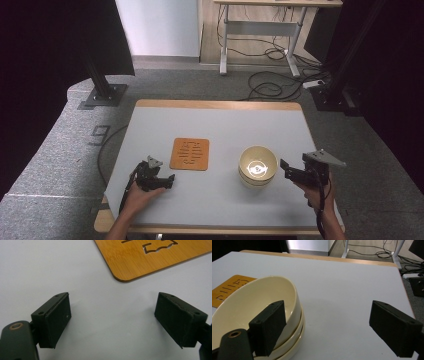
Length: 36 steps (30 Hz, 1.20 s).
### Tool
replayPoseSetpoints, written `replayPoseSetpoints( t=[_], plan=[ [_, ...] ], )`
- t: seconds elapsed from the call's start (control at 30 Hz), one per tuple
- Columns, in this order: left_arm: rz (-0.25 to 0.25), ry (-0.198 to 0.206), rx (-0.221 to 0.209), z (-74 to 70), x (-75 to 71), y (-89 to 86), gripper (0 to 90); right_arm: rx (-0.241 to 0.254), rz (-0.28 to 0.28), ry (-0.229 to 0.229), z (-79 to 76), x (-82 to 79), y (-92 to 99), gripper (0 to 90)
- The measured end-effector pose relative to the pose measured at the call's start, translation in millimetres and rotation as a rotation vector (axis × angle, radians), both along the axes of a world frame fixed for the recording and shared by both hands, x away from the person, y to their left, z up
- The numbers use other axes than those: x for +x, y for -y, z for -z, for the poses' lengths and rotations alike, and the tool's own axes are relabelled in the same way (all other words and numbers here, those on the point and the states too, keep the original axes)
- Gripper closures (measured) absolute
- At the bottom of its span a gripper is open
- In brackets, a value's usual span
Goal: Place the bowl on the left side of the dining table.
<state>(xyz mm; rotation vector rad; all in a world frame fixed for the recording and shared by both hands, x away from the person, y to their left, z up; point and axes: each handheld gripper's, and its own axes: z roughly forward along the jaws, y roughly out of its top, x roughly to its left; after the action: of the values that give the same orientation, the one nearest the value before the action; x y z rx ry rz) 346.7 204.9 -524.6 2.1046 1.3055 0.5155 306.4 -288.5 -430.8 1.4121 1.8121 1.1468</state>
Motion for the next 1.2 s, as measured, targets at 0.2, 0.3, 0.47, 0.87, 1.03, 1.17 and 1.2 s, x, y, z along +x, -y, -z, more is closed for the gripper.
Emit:
replayPoseSetpoints(
  t=[0.2,0.3,0.47,0.87,1.03,1.17,1.2],
  plan=[
    [0.000,0.000,0.000,0.0,0.0,0.0,13.7,0.015,-0.023,-0.002,-2.9,0.1,-6.6,13.7],
    [0.000,0.000,0.000,0.0,0.0,0.0,13.8,0.011,-0.025,-0.003,-2.6,0.4,-8.5,13.7],
    [0.000,0.000,0.000,0.0,0.0,0.0,13.8,0.008,-0.026,-0.006,-1.2,1.0,-10.3,13.9],
    [0.000,0.000,0.000,0.0,0.0,0.0,13.8,0.002,-0.039,-0.008,-1.1,2.1,-16.4,14.1],
    [0.000,0.000,0.000,0.0,0.0,0.0,13.7,0.003,-0.041,-0.009,-1.1,2.8,-17.7,14.4],
    [0.000,0.001,0.001,0.1,0.0,0.1,13.7,0.008,-0.043,-0.006,-3.1,3.5,-19.6,14.5],
    [0.000,0.001,0.000,0.1,0.0,0.1,13.8,0.011,-0.046,-0.002,-4.1,3.7,-21.2,14.6]
  ],
)
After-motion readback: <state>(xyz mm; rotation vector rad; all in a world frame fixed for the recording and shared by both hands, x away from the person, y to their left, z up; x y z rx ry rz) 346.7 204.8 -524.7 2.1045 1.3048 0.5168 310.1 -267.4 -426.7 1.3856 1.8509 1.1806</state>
